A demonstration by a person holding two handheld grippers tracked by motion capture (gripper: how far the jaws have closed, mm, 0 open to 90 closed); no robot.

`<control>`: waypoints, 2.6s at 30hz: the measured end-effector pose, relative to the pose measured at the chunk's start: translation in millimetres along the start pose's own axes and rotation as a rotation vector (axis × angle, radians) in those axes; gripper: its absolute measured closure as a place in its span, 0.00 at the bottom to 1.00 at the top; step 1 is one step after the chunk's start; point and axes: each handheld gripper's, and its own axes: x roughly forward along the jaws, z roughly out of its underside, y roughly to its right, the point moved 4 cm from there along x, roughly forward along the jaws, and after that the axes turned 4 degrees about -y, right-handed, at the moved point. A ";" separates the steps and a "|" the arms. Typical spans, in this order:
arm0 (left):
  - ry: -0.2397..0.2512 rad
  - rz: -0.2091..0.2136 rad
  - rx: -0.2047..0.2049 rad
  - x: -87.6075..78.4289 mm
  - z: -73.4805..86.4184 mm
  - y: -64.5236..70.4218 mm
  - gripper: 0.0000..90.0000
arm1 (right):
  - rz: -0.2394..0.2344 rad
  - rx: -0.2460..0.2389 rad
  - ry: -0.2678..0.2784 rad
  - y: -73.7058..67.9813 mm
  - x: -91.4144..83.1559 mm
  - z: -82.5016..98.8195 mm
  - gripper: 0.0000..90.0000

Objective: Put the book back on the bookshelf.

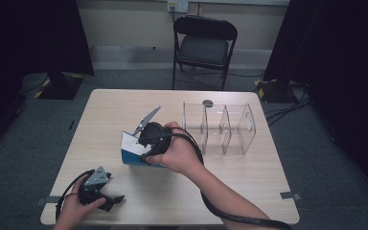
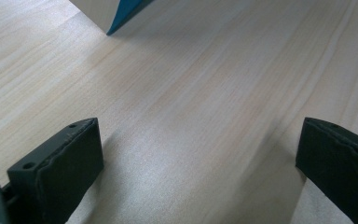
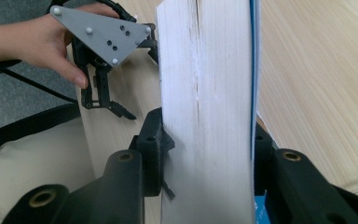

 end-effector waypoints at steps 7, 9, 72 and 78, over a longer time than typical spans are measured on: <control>0.000 -0.002 0.003 -0.2 0.1 -0.8 0.00 | -0.021 0.011 -0.016 -2.9 -7.8 4.9 0.68; -0.008 -0.006 0.006 -0.7 0.1 -1.1 0.00 | -0.034 0.019 -0.015 -4.3 -11.6 5.4 0.68; -0.009 -0.007 0.009 -0.8 0.2 -1.4 0.00 | -0.050 -0.086 0.045 34.9 -6.9 -27.3 0.56; -0.009 -0.007 0.009 -0.8 0.2 -1.4 0.00 | -0.051 -0.109 0.031 37.5 -6.8 -26.1 0.52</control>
